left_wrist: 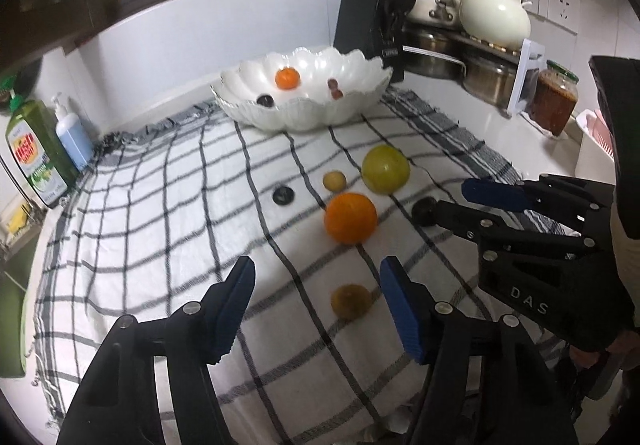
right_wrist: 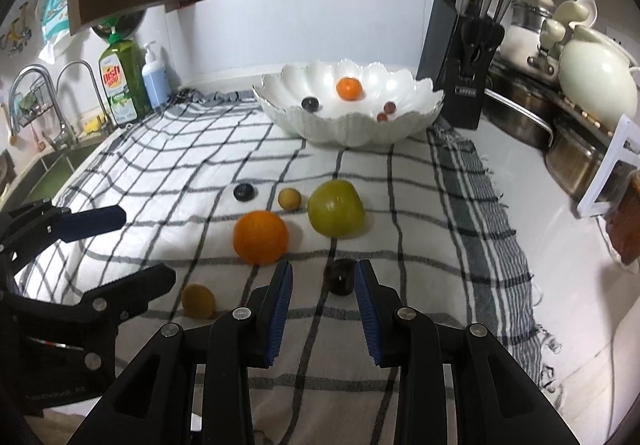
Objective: Organize fruits
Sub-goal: 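Grasp a brown round fruit with the left tool while the right grasps a dark plum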
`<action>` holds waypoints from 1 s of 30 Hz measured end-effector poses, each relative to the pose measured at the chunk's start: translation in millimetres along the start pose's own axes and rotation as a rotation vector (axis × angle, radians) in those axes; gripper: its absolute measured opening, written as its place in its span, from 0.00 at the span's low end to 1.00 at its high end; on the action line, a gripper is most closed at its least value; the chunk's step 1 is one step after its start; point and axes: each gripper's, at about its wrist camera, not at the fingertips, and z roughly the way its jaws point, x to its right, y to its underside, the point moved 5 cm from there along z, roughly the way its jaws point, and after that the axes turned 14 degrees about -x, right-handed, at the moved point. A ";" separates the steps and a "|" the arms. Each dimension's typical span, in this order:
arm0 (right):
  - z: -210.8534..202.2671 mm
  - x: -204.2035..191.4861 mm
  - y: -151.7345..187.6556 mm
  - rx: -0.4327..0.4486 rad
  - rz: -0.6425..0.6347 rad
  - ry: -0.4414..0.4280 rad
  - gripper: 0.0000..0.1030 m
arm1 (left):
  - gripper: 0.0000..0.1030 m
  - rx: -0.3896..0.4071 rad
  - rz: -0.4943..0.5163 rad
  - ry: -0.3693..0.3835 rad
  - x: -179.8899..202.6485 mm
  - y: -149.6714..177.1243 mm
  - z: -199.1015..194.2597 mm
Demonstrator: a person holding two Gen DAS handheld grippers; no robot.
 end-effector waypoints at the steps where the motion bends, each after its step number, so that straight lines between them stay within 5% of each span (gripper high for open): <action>1: 2.5 0.4 0.3 -0.008 -0.001 -0.001 0.32 | 0.60 -0.011 0.000 0.005 1.1 1.1 3.0; 12: 26.3 7.7 3.6 -0.070 0.022 0.002 0.32 | 0.50 -0.106 0.004 0.059 10.8 10.6 32.9; 30: 51.6 12.3 -5.7 -0.115 0.042 0.021 0.32 | 0.28 -0.155 0.013 0.107 14.0 8.6 53.0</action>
